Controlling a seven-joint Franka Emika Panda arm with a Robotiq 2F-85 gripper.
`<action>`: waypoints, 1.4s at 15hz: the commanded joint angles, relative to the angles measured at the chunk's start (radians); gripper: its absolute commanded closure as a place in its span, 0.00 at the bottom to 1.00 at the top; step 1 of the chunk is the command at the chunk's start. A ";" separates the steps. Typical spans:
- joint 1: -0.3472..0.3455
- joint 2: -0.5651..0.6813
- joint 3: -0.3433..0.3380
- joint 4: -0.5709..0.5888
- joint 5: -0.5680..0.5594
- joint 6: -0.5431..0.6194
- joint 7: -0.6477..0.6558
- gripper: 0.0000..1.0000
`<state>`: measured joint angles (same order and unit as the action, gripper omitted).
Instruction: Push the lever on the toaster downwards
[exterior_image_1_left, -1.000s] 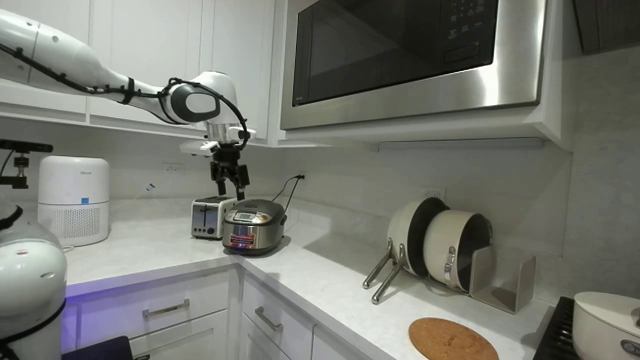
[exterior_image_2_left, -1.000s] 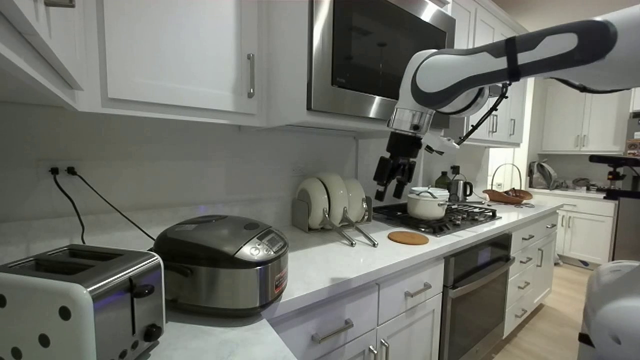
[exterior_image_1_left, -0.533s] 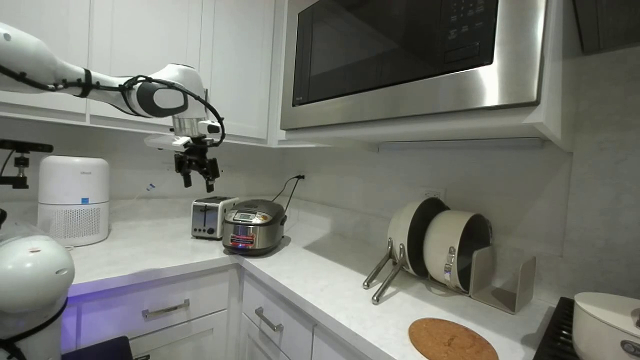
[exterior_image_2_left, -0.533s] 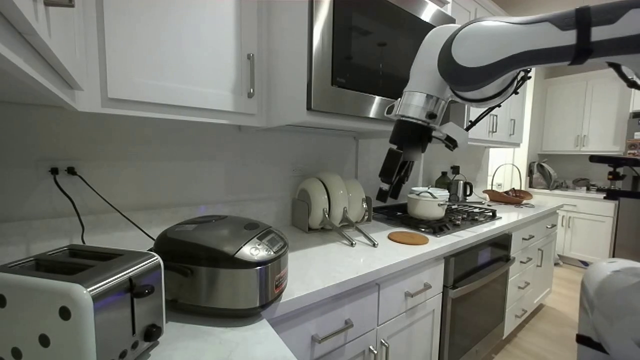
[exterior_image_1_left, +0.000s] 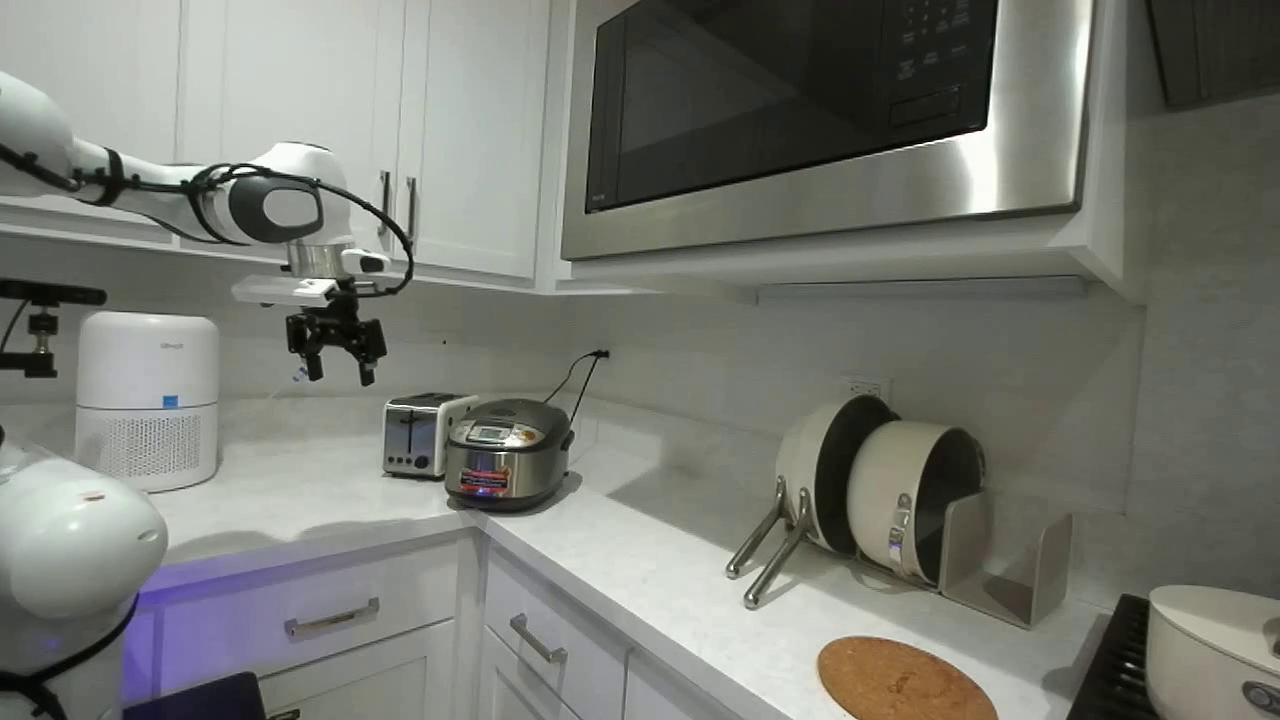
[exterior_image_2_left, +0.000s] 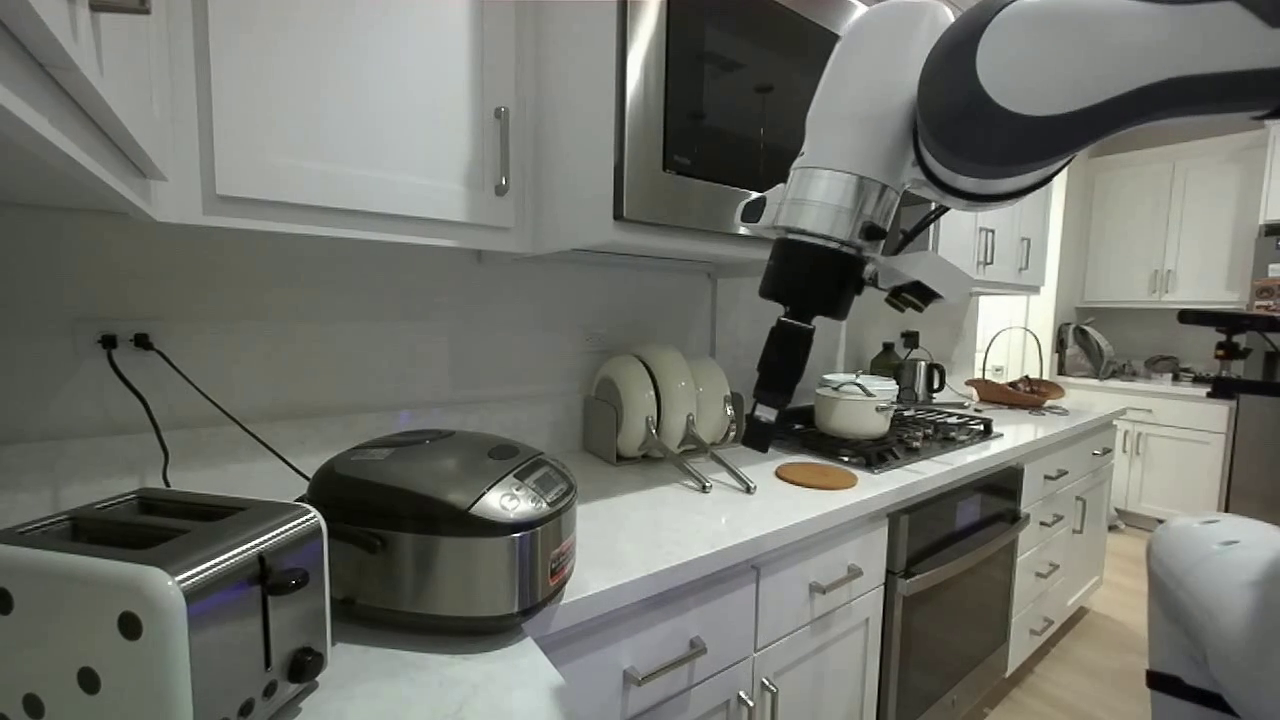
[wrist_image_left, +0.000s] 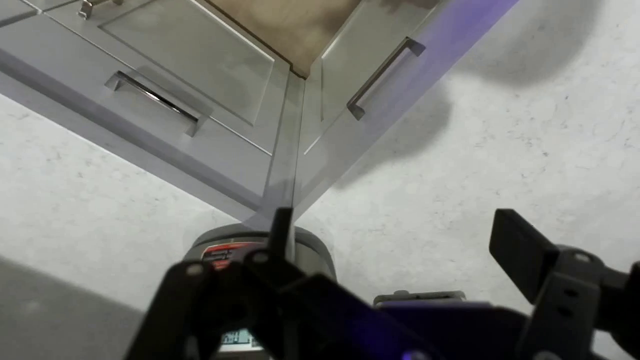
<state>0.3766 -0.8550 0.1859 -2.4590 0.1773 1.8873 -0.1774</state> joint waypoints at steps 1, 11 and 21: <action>0.025 0.045 0.044 0.021 0.018 0.040 -0.010 0.00; 0.055 0.143 0.117 0.053 0.006 0.122 0.042 0.00; 0.072 0.280 0.136 0.133 0.035 0.154 0.042 0.00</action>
<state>0.4305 -0.6460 0.3139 -2.3642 0.1911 2.0133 -0.1186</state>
